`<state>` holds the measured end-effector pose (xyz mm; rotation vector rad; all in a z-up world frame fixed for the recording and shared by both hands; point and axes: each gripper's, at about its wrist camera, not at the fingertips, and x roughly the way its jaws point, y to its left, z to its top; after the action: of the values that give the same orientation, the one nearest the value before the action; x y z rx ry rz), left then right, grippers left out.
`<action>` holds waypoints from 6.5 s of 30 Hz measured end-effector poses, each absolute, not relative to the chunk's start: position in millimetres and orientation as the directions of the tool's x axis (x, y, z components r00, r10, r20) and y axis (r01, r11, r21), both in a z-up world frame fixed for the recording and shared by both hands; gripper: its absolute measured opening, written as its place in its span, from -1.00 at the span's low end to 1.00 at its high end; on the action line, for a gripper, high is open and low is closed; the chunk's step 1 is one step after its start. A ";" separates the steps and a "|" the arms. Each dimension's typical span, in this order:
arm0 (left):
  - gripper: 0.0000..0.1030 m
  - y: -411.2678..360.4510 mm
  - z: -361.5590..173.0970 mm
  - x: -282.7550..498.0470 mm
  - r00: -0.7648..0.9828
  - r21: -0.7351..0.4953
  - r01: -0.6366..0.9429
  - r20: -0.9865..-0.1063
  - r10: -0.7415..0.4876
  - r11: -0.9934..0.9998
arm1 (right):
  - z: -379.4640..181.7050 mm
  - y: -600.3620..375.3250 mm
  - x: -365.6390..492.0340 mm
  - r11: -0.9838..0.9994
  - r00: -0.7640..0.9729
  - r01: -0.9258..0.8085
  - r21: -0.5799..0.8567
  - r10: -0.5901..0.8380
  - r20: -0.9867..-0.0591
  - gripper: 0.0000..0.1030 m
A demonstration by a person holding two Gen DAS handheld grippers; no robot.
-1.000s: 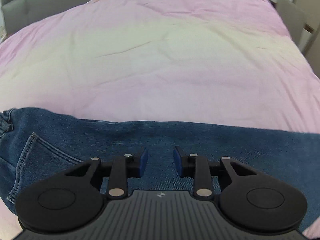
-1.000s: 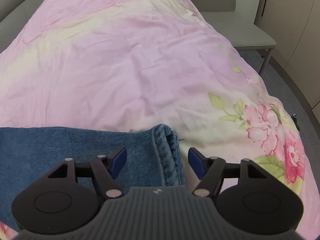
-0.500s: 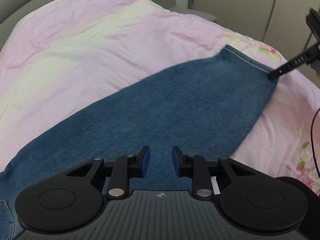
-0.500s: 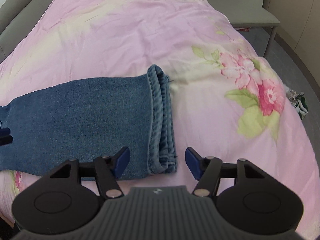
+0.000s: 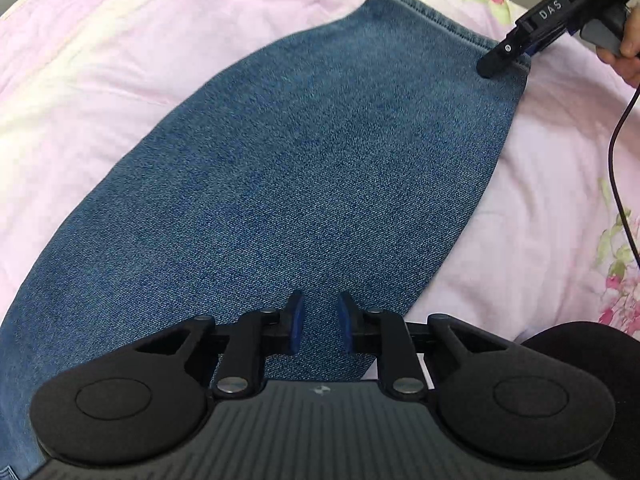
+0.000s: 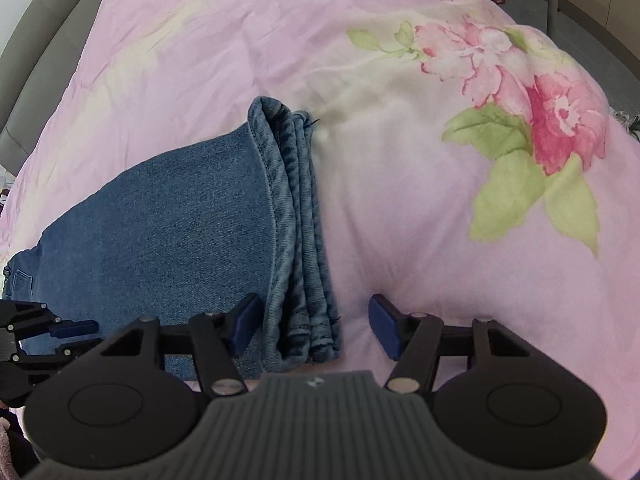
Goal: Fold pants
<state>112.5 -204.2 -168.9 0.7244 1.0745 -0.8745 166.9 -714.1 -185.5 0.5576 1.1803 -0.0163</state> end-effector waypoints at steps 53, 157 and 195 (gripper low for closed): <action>-0.46 131.8 -93.4 121.8 0.441 -0.091 0.514 -0.825 -0.353 0.853 | -15.1 -326.2 287.6 0.870 0.356 -0.256 0.422 0.491 -0.795 -0.62; -0.50 112.1 -183.7 185.9 0.384 -0.119 0.306 -0.893 -0.236 0.945 | -132.0 -378.3 262.0 0.827 0.325 -0.552 0.102 0.326 -0.888 -0.90; -0.02 291.8 -128.8 134.7 0.503 -0.175 0.070 -0.844 -0.186 0.982 | -185.9 -226.8 314.8 0.485 0.302 -0.867 -0.116 0.326 -0.896 0.59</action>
<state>134.7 291.8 -128.8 -0.1234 1.0333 -0.1549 314.8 -226.8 -185.9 -0.6825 0.9508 0.8777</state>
